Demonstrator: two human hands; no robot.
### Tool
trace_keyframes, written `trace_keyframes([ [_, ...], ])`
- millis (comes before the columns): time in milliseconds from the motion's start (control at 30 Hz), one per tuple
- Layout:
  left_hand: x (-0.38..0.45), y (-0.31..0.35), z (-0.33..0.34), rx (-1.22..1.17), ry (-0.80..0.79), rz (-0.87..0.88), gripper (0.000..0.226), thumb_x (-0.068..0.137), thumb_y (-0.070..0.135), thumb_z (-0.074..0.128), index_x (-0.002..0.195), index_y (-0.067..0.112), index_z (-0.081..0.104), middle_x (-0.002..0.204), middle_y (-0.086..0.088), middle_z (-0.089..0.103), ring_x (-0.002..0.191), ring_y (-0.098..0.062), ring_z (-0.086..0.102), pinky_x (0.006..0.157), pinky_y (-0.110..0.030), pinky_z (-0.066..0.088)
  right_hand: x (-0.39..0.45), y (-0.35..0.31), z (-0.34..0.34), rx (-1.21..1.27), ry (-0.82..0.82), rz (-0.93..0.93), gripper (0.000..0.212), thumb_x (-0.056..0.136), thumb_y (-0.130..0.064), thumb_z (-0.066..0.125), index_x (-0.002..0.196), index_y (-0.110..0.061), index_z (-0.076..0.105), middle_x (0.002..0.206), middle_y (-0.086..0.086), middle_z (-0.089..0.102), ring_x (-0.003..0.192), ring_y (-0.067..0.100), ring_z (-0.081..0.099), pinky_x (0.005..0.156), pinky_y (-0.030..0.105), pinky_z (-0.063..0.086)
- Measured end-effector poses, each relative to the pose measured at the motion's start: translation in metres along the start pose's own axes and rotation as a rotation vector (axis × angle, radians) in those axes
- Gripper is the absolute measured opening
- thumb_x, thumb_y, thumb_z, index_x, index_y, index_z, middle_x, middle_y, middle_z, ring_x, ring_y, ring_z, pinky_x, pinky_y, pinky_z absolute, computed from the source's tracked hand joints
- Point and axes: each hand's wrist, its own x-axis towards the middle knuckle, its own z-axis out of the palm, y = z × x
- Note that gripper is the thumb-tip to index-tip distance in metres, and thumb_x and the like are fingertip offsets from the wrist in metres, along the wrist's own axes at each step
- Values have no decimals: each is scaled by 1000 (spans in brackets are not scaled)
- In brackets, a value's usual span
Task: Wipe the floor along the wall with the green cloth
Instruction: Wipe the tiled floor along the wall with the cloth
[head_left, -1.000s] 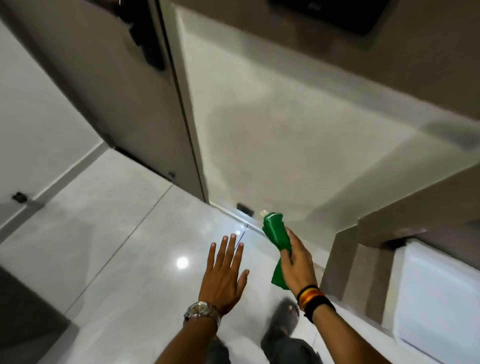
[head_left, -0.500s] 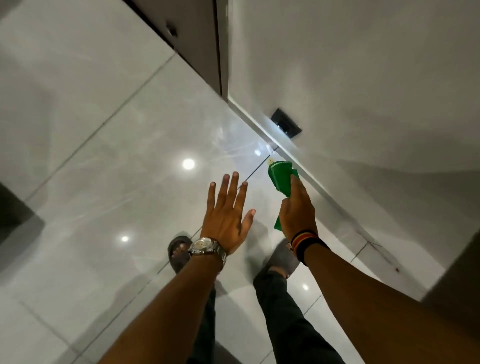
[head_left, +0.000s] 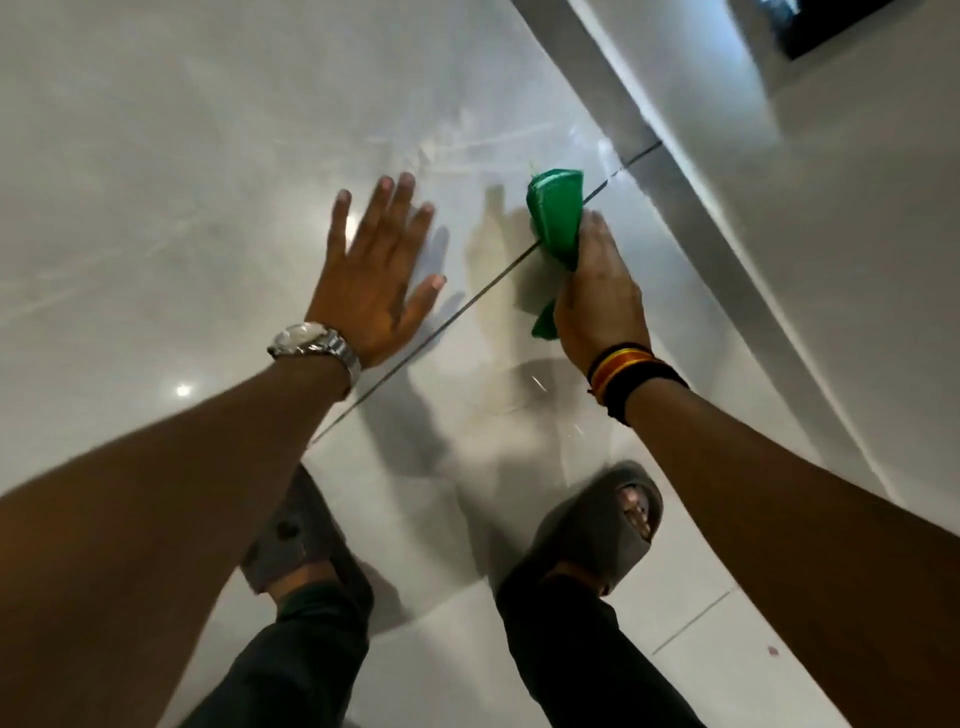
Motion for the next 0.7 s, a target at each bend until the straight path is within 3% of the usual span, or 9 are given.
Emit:
trace_keyframes([
  [67, 15, -24, 18, 19, 50, -77, 79, 112, 52, 26, 174, 5, 15, 182, -25, 10, 170, -43, 8, 135, -67, 1, 1, 10, 16, -96, -124, -76, 84, 90, 5, 53, 161, -7, 10, 170, 14, 10, 157, 29, 11, 128, 46, 15],
  [133, 30, -39, 32, 30, 80, -173, 81, 112, 54, 26, 175, 6, 9, 183, -26, 4, 171, -43, 4, 136, -66, -1, 1, 23, 34, -265, -204, -206, 81, 98, -19, 51, 161, -8, 3, 171, 12, -1, 158, 28, 0, 128, 50, 8],
  [233, 48, -49, 55, 28, 153, -250, 84, 113, 57, 31, 175, 6, 7, 183, -26, 3, 171, -43, 2, 135, -69, -1, 24, 31, 57, -371, -137, -266, 82, 102, -48, 41, 161, -8, 1, 170, 12, -4, 158, 29, -3, 128, 49, 2],
  [367, 54, -57, 75, 50, 265, -221, 83, 110, 61, 26, 176, 13, 8, 184, -20, 7, 171, -40, 5, 135, -70, 1, 50, 25, 85, -313, 27, -446, 65, 103, -19, 46, 160, -5, 17, 169, 16, 14, 157, 32, 10, 127, 53, 10],
  [500, 54, -57, 68, 24, 255, -211, 82, 109, 56, 31, 176, 14, 9, 185, -18, 6, 172, -38, 4, 135, -71, 3, 21, 44, 80, -270, -85, -550, 70, 94, -1, 50, 159, -7, 24, 168, 13, 18, 157, 29, 11, 128, 48, 5],
  [600, 59, -54, 67, -11, 247, -226, 83, 106, 53, 34, 175, 12, 12, 185, -17, 6, 172, -38, 4, 135, -70, 2, -16, 92, 62, -326, -129, -415, 80, 88, 2, 51, 160, -10, 18, 169, 10, 10, 157, 28, 5, 127, 53, 12],
  [700, 56, -58, 71, -14, 246, -232, 83, 105, 53, 33, 176, 13, 12, 185, -16, 6, 172, -37, 3, 136, -68, 1, -34, 128, 43, -240, -48, -99, 76, 96, -13, 54, 161, -10, 15, 169, 10, 8, 157, 28, 8, 123, 57, 24],
])
